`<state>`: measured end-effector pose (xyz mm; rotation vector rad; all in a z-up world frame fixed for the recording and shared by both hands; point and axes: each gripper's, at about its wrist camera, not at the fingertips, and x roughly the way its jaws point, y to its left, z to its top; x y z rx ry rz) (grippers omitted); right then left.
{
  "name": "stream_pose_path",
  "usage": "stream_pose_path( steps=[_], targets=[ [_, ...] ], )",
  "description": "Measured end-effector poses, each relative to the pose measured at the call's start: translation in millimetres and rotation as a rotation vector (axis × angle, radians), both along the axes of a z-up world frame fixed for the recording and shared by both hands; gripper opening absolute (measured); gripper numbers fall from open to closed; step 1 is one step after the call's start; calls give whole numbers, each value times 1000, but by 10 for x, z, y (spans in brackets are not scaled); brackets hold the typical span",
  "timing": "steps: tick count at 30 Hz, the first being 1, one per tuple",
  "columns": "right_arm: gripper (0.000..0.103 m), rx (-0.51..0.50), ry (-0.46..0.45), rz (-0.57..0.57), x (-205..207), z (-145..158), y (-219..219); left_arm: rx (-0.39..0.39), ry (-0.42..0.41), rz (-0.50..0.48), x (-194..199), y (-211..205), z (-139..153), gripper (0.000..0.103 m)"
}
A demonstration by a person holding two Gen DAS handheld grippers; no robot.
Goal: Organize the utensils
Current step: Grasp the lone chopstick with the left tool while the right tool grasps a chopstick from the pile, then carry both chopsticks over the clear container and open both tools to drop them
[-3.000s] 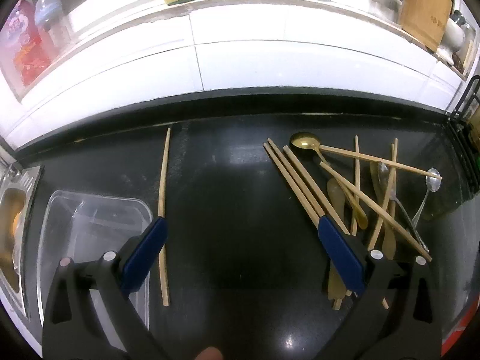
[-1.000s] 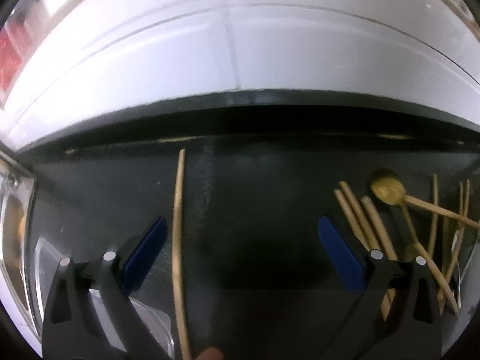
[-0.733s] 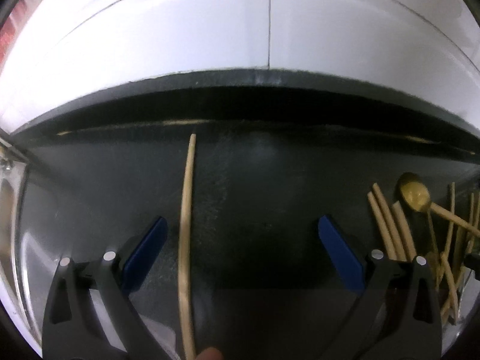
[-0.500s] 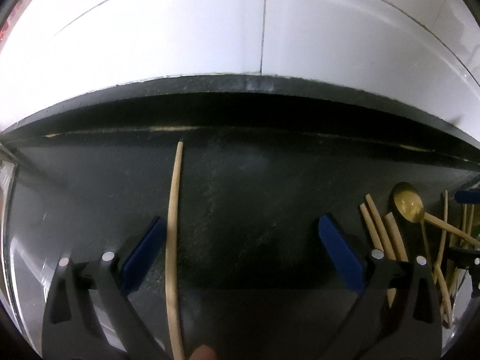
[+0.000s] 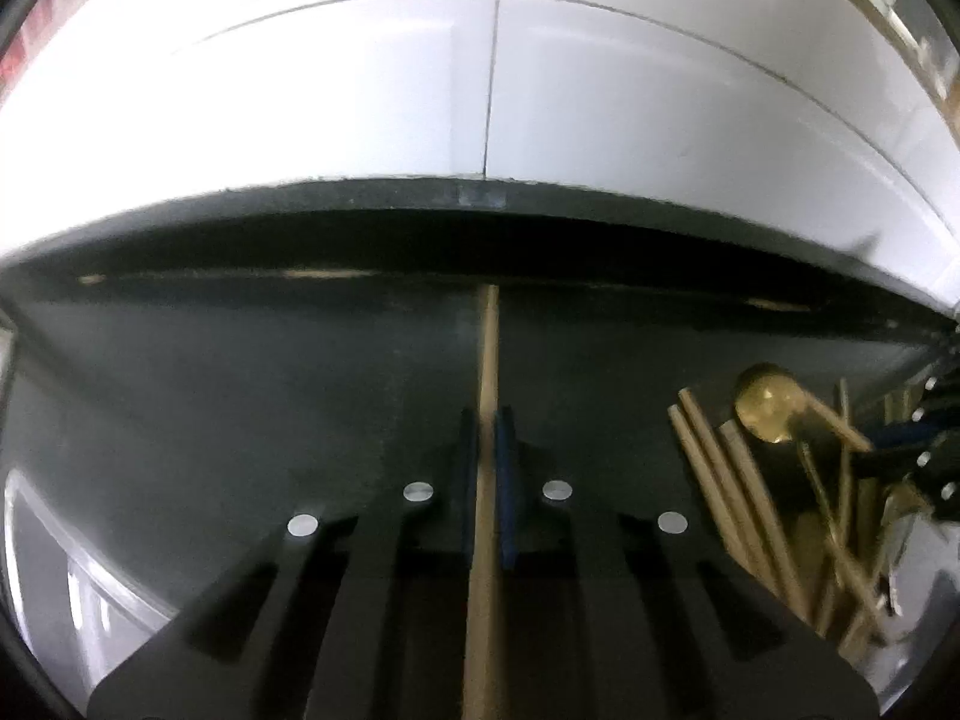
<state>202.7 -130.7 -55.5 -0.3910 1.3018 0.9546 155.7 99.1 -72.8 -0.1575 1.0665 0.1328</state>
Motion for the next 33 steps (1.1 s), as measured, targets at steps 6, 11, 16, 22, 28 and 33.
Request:
stream_pose_path(
  steps=[6,11,16,22,28,33],
  targets=[
    [7,37,-82,-125,-72,387,-166,-30,-20,-2,-179,-109,160,5],
    [7,95,-111,-255,-138,728,-399,-65,-78,-18,-379,-257,527,5],
    [7,205,-137,-377,-313,1106,-620,-119,-160,-56,-678,-376,1033,5],
    [7,362,-149,-410,-862,1453,-554,-130,-206,-114,-1063,-438,1403,5],
    [7,457,-47,-401,-1427,1347,-243,-51,-217,-69,-1675,-118,1513,5],
    [7,507,69,-416,-1723,1203,175,-27,-199,43,-2200,515,1567,5]
  ],
)
